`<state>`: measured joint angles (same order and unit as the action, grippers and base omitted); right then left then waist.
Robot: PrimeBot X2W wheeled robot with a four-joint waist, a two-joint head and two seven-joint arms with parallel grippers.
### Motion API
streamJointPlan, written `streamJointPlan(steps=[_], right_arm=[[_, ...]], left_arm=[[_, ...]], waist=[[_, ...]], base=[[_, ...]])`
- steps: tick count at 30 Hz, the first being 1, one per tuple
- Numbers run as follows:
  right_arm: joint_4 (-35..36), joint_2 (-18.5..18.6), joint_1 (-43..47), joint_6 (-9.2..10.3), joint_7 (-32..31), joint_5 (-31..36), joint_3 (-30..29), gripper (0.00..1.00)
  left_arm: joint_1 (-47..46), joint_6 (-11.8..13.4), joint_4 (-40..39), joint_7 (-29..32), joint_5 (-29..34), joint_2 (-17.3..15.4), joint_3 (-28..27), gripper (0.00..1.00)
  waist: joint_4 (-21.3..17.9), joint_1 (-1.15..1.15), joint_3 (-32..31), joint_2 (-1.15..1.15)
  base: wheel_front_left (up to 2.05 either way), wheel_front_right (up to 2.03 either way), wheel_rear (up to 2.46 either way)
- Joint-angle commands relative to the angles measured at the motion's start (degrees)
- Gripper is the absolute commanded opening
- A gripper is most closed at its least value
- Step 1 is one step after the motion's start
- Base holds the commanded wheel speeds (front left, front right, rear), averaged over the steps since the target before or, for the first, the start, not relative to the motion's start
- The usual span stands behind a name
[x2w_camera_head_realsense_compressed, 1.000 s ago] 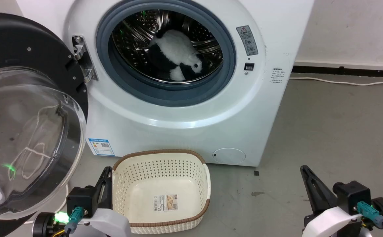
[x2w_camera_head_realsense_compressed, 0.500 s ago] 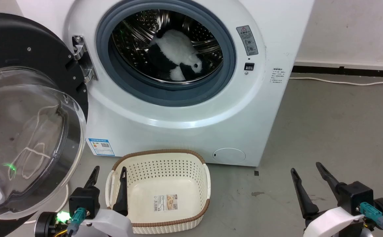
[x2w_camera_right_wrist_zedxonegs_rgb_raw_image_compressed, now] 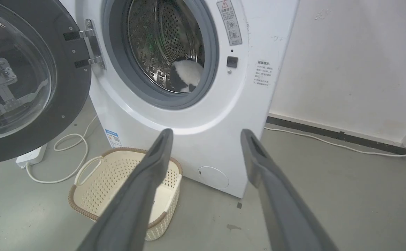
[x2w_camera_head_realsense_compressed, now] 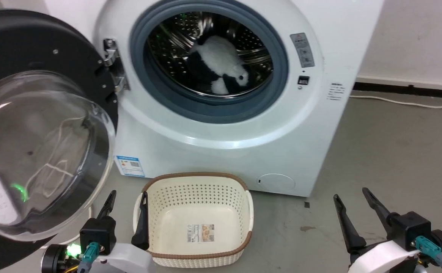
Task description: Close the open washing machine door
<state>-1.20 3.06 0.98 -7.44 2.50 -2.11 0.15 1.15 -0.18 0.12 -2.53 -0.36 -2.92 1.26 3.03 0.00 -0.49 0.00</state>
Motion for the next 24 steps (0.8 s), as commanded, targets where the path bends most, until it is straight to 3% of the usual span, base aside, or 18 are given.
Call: streamJointPlan(steps=[1, 24], right_arm=[[-0.36, -0.05, 0.74, -0.01, 0.65, -0.77, 0.1, 1.0], [-3.27, -0.08, -1.34, -0.02, 3.4, -1.52, 4.64, 1.0]], left_arm=[[0.51, -0.23, -0.35, -0.61, -0.36, -0.13, 0.17, 1.0], [2.25, 0.15, -1.95, -3.36, -0.68, -0.19, -0.01, 1.0]], waist=[[0.87, 0.0, -0.18, 0.0], [8.37, 0.0, -0.13, 0.0]], base=[[0.0, 0.0, 0.0], [0.0, 0.0, 0.0]])
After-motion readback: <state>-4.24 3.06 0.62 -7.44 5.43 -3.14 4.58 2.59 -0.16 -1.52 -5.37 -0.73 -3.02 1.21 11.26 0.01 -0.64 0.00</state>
